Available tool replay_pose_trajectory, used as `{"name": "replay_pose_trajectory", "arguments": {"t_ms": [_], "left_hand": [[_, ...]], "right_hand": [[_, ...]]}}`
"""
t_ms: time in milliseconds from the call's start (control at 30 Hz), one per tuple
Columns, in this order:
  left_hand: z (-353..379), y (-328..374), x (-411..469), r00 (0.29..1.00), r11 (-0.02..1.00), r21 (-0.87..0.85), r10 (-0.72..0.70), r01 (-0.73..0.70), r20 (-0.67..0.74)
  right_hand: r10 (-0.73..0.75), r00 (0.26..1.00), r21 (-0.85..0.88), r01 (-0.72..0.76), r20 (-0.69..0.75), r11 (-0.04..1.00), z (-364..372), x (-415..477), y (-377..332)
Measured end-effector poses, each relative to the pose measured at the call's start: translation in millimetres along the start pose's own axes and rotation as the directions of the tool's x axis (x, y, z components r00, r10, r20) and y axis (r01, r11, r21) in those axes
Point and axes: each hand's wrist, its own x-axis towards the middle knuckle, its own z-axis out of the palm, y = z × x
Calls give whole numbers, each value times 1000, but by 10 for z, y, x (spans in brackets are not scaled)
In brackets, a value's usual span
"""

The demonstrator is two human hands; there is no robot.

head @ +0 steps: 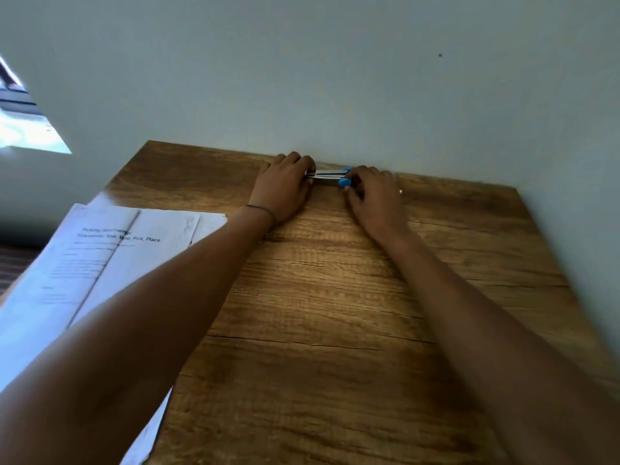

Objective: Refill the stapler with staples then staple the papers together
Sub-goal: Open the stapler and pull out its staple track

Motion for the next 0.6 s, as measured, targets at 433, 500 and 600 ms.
{"name": "replay_pose_trajectory", "arguments": {"t_ms": [433,500,600], "left_hand": [[-520,658,-1101,987,938,-346,-80,27,-137],[-593,785,-1327,987,910,-411,-107,47,-124],[-648,913,-1575,986,850,-521,-146,80,-87]], "right_hand": [[163,975,564,-49,-154,824,-567,-802,-450],[251,965,716,-124,-74,687,-613,-978,-517],[310,951,848,-170,6,503,-650,-1197,-550]]}}
